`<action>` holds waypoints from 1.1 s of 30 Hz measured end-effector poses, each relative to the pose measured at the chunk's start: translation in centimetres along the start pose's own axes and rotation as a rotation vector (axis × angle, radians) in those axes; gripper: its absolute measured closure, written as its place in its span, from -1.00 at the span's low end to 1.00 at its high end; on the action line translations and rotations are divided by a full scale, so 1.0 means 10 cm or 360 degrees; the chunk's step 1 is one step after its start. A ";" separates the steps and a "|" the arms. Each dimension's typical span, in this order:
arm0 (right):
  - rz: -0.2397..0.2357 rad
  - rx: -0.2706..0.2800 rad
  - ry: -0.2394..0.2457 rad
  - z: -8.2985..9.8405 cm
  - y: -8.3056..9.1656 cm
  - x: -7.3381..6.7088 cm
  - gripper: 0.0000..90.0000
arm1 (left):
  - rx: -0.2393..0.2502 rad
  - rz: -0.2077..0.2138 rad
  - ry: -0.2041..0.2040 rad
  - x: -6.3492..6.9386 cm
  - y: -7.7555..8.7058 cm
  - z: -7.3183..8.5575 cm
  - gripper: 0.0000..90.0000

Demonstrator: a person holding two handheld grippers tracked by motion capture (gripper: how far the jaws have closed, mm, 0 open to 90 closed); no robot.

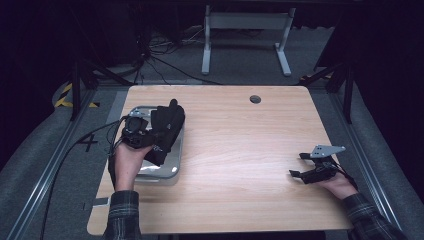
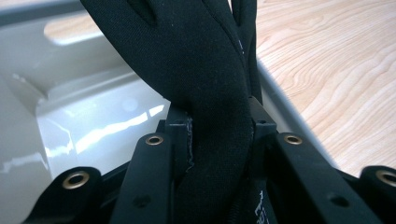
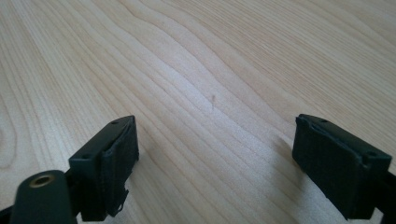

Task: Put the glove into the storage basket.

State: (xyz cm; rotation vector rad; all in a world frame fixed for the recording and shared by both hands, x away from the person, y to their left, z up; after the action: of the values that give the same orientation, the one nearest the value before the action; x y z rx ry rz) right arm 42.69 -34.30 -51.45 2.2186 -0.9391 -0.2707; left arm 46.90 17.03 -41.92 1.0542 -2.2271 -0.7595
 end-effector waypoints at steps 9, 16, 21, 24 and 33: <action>0.0000 -0.0001 -0.0001 0.00 0.00 0.00 -0.66 | -0.0078 -0.0003 0.0054 -0.12 -0.08 0.12 0.54; 0.0000 -0.0001 -0.0001 0.00 0.00 0.00 -0.66 | -0.0118 -0.0069 0.0079 -0.17 -0.14 0.15 0.18; 0.0000 -0.0001 -0.0001 0.00 0.00 0.00 -0.66 | -0.0084 -0.0111 0.0076 -0.18 -0.12 0.13 -0.23; 0.0001 0.0000 -0.0001 0.00 0.00 0.00 -0.66 | -0.0072 -0.0098 0.0068 -0.16 -0.12 0.12 -0.28; 0.0001 -0.0001 -0.0001 0.00 0.00 0.00 -0.66 | -0.0021 -0.0056 0.0023 0.02 -0.14 0.03 -0.41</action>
State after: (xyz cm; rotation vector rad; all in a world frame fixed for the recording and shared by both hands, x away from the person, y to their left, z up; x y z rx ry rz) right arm 42.69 -34.30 -51.45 2.2179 -0.9397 -0.2715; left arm 47.31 16.22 -43.10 1.0915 -2.1935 -0.7782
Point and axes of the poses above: each handheld gripper's, and its own axes: y roughly backward along the jaws, z roughly out of its underside, x roughly to its right, the point moved 7 cm from there along -y, roughly forward along the jaws, and after that the axes turned 4 degrees about z, right-handed, at the moved point
